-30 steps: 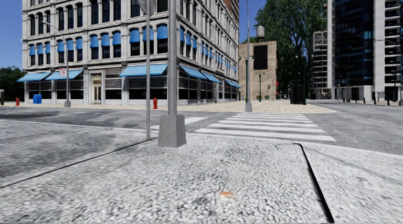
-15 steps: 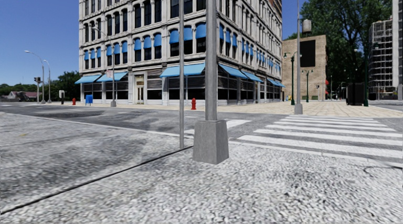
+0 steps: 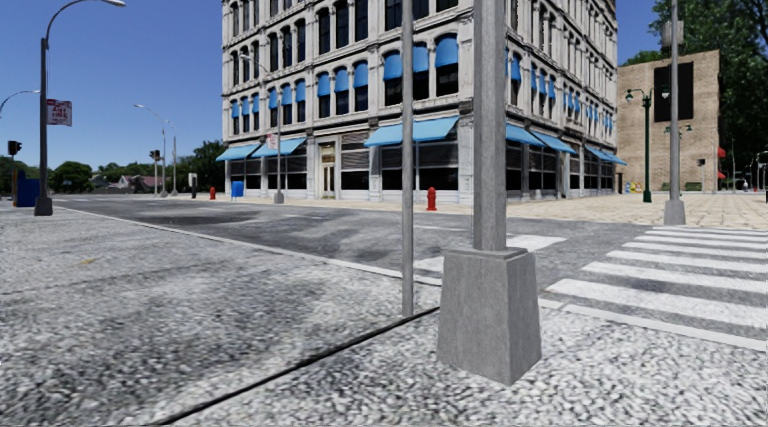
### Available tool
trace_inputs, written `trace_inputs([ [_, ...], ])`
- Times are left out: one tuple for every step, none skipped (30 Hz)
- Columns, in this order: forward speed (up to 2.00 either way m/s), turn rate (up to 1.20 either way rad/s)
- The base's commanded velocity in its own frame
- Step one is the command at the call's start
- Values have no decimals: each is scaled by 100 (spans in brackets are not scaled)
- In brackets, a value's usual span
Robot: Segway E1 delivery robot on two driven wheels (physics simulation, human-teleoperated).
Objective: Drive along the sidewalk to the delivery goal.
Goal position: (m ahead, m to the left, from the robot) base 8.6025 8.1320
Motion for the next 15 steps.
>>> trace_inputs([
  [164,58],
  [164,58],
  [164,60],
  [164,60],
  [164,60],
  [164,64],
  [164,65],
  [164,65],
  [164,65],
  [164,66],
  [164,66],
  [164,66],
  [164,66],
  [164,66],
  [164,66],
])
